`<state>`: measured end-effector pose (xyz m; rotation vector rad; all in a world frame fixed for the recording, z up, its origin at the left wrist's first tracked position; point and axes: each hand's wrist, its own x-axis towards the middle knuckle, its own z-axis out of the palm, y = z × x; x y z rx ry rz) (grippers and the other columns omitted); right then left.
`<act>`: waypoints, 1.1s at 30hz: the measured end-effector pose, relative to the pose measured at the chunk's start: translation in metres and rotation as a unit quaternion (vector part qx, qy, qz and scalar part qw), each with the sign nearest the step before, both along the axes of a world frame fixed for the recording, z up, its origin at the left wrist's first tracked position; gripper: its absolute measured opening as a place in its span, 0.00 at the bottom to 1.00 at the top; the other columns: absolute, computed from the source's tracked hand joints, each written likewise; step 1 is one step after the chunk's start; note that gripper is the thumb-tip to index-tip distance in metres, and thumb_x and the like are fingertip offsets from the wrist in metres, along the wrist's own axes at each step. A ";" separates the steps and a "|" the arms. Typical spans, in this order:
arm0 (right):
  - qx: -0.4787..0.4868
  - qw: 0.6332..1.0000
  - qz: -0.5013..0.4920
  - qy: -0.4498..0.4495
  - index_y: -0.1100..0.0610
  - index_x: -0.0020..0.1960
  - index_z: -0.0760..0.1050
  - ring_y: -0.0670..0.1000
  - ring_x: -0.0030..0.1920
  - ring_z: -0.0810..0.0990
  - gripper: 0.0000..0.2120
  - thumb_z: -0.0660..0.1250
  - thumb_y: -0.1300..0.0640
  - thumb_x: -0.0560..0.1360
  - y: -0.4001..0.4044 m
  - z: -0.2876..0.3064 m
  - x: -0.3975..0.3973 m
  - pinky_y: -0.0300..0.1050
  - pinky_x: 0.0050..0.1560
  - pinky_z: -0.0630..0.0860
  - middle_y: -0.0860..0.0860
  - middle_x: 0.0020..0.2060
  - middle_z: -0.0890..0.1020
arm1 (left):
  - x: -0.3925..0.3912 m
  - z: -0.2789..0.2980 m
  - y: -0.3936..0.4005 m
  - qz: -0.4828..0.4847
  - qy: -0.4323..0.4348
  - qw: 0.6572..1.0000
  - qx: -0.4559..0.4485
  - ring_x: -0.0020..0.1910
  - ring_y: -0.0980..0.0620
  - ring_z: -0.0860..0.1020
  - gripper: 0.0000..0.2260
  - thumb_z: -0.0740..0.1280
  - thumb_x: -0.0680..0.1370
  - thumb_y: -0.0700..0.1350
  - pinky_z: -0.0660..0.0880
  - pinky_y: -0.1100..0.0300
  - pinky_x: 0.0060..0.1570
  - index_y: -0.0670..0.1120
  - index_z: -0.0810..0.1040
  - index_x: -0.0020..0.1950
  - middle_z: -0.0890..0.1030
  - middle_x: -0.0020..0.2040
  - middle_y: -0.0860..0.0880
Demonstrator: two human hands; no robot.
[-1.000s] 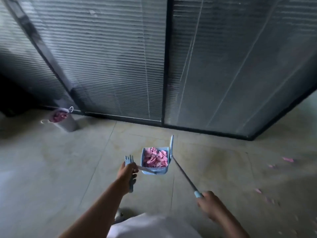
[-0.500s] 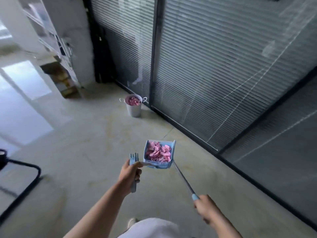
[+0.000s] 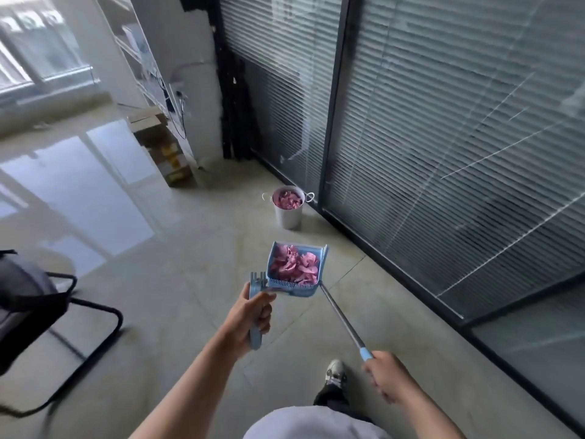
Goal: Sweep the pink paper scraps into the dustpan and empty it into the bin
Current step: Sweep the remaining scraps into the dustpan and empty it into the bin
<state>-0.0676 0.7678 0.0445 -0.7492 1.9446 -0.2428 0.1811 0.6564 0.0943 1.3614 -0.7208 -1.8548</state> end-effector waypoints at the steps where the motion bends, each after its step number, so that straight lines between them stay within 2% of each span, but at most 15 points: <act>1: -0.004 1.000 0.007 -0.003 0.57 0.31 0.70 0.49 0.22 0.65 0.13 0.61 0.61 0.74 -0.013 -0.004 -0.009 0.37 0.25 0.58 0.49 0.21 0.69 | -0.010 0.003 -0.012 0.012 0.001 1.000 0.000 0.19 0.57 0.59 0.11 0.66 0.68 0.41 0.57 0.68 0.18 0.49 0.66 0.45 0.61 0.26 0.52; 4: -0.004 1.000 0.028 -0.011 0.57 0.31 0.72 0.50 0.24 0.68 0.14 0.61 0.58 0.75 -0.053 -0.012 -0.032 0.37 0.26 0.60 0.49 0.22 0.72 | -0.037 0.012 -0.048 0.061 -0.004 0.998 0.005 0.17 0.58 0.56 0.06 0.65 0.75 0.43 0.54 0.71 0.18 0.49 0.67 0.44 0.59 0.24 0.52; 6: -0.007 0.999 0.040 -0.012 0.57 0.32 0.72 0.50 0.25 0.68 0.14 0.61 0.57 0.75 -0.082 -0.017 -0.047 0.38 0.26 0.60 0.50 0.24 0.72 | -0.054 0.020 -0.078 0.096 0.009 0.995 0.021 0.15 0.58 0.55 0.05 0.59 0.80 0.48 0.53 0.72 0.17 0.50 0.69 0.45 0.59 0.22 0.53; 10: -0.012 0.998 0.048 -0.024 0.58 0.32 0.72 0.51 0.25 0.68 0.13 0.62 0.55 0.75 -0.123 -0.021 -0.068 0.38 0.26 0.61 0.51 0.25 0.73 | -0.077 0.032 -0.120 0.141 0.028 0.989 0.033 0.13 0.58 0.56 0.11 0.56 0.80 0.56 0.55 0.73 0.16 0.50 0.69 0.44 0.60 0.19 0.53; 16: -0.009 0.999 0.027 -0.030 0.58 0.29 0.72 0.51 0.23 0.68 0.14 0.63 0.58 0.73 -0.162 -0.025 -0.075 0.38 0.27 0.61 0.49 0.20 0.71 | -0.090 0.038 -0.179 0.143 -0.011 0.989 -0.042 0.15 0.57 0.57 0.10 0.58 0.81 0.54 0.55 0.71 0.18 0.49 0.69 0.47 0.61 0.22 0.52; 24: 0.031 0.999 0.005 -0.007 0.57 0.31 0.73 0.50 0.20 0.67 0.14 0.62 0.56 0.75 -0.228 -0.020 -0.060 0.34 0.22 0.59 0.50 0.21 0.71 | -0.072 0.020 -0.281 0.054 -0.100 0.987 -0.113 0.18 0.56 0.59 0.10 0.61 0.81 0.53 0.57 0.68 0.19 0.48 0.69 0.45 0.62 0.25 0.50; 29: 0.057 0.998 -0.025 0.021 0.57 0.32 0.73 0.49 0.18 0.65 0.13 0.59 0.58 0.75 -0.278 -0.006 -0.038 0.30 0.21 0.58 0.51 0.21 0.71 | -0.056 0.003 -0.341 -0.030 -0.190 0.975 -0.115 0.20 0.54 0.61 0.10 0.61 0.80 0.56 0.58 0.65 0.22 0.50 0.72 0.52 0.64 0.24 0.51; 30: 0.060 0.997 -0.039 0.037 0.57 0.32 0.73 0.49 0.18 0.66 0.13 0.60 0.58 0.75 -0.301 -0.009 -0.030 0.30 0.21 0.58 0.51 0.22 0.71 | -0.048 -0.005 -0.368 -0.051 -0.187 0.975 -0.112 0.20 0.54 0.61 0.09 0.61 0.80 0.56 0.58 0.65 0.22 0.52 0.72 0.53 0.64 0.24 0.51; 33: 0.063 0.996 -0.050 0.049 0.57 0.34 0.74 0.49 0.23 0.68 0.12 0.60 0.57 0.75 -0.316 -0.006 -0.024 0.33 0.23 0.59 0.51 0.25 0.73 | -0.048 -0.016 -0.383 -0.074 -0.219 0.963 -0.136 0.20 0.56 0.61 0.10 0.61 0.79 0.56 0.59 0.66 0.21 0.51 0.73 0.55 0.65 0.26 0.50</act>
